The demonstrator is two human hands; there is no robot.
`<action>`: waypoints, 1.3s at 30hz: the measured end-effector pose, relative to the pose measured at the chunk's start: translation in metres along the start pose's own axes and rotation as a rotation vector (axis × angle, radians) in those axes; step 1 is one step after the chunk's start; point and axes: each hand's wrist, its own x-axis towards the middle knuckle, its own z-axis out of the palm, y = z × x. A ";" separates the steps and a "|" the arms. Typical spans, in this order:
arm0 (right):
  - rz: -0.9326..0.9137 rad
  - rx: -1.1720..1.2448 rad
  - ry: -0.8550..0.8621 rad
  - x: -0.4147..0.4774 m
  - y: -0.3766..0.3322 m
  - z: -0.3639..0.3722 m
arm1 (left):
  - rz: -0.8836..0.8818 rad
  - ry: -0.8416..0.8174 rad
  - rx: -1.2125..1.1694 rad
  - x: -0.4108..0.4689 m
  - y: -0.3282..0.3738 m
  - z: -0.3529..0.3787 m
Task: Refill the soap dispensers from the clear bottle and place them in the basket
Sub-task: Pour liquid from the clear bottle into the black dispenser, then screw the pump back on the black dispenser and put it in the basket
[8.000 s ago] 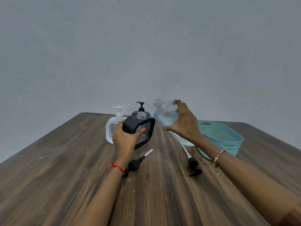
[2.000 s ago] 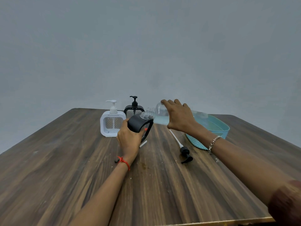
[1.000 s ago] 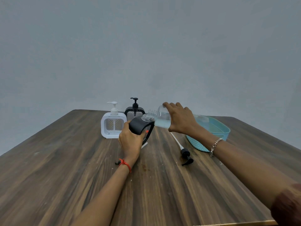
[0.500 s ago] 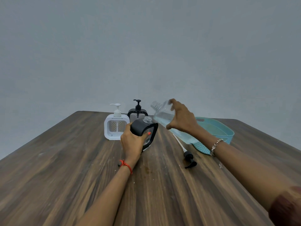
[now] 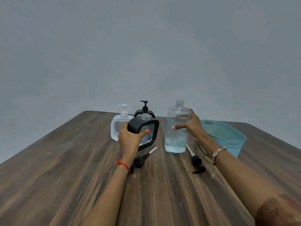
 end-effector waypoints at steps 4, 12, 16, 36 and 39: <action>0.046 0.070 -0.061 0.006 0.017 -0.003 | 0.000 0.008 -0.019 0.002 0.001 -0.001; 0.041 -0.040 -0.167 0.009 0.025 -0.017 | 0.013 -0.020 -0.015 -0.001 0.001 -0.001; -0.292 -0.133 0.237 -0.024 0.001 -0.004 | -0.007 -0.033 -0.029 0.002 0.000 -0.003; -0.367 -0.560 -0.775 -0.056 -0.011 0.081 | -0.062 -0.075 -0.147 0.018 -0.010 -0.022; -0.265 -0.271 -0.650 -0.043 -0.044 0.055 | -0.072 -0.096 -0.194 0.015 -0.005 -0.022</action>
